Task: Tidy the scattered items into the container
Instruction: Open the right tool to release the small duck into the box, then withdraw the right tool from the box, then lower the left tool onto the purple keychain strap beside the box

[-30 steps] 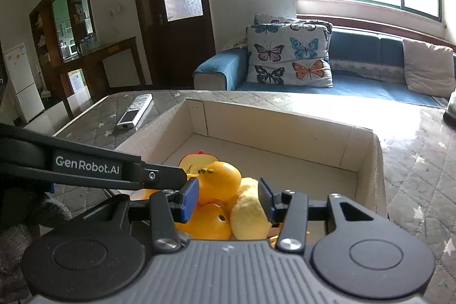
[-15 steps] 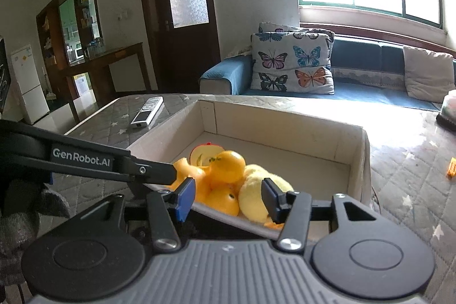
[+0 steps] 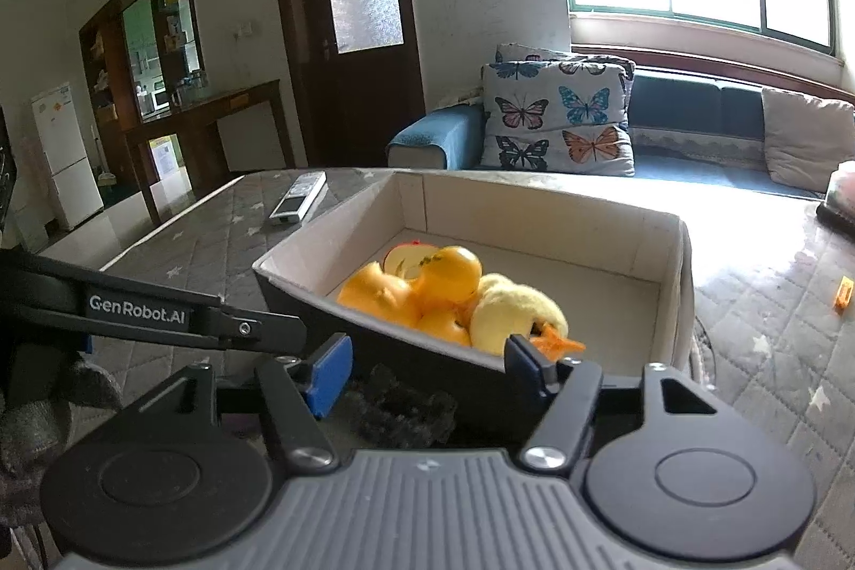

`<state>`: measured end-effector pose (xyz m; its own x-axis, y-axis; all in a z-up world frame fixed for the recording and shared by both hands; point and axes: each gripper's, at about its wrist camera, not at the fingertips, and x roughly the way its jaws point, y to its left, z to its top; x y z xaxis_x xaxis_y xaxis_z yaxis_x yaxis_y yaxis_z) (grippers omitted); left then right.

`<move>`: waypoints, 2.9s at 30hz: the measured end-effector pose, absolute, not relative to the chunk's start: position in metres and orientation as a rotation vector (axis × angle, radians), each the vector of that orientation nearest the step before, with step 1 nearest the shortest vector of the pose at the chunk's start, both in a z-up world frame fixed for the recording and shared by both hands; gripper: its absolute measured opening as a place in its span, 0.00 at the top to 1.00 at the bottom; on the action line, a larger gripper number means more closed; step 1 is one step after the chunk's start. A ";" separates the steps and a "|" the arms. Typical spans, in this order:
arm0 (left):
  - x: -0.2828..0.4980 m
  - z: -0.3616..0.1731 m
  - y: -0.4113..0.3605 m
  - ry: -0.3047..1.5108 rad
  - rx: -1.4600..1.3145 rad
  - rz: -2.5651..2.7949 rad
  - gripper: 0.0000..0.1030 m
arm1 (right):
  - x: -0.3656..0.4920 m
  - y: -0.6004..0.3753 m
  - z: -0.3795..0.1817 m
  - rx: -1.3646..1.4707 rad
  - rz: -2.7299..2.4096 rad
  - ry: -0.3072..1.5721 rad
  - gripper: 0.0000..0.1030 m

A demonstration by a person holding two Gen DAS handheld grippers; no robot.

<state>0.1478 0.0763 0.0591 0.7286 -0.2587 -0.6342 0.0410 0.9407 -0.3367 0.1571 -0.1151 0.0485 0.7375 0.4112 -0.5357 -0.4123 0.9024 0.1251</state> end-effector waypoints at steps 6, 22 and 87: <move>0.134 0.049 0.084 0.752 -0.313 -0.147 0.72 | 0.147 -0.114 0.038 0.002 0.460 0.614 0.37; 0.118 0.027 0.088 0.790 -0.298 -0.121 0.72 | 0.138 -0.109 0.015 0.012 0.467 0.680 0.35; 0.135 0.007 0.082 0.803 0.088 -0.232 0.76 | 0.182 -0.086 -0.012 0.055 0.442 0.758 0.41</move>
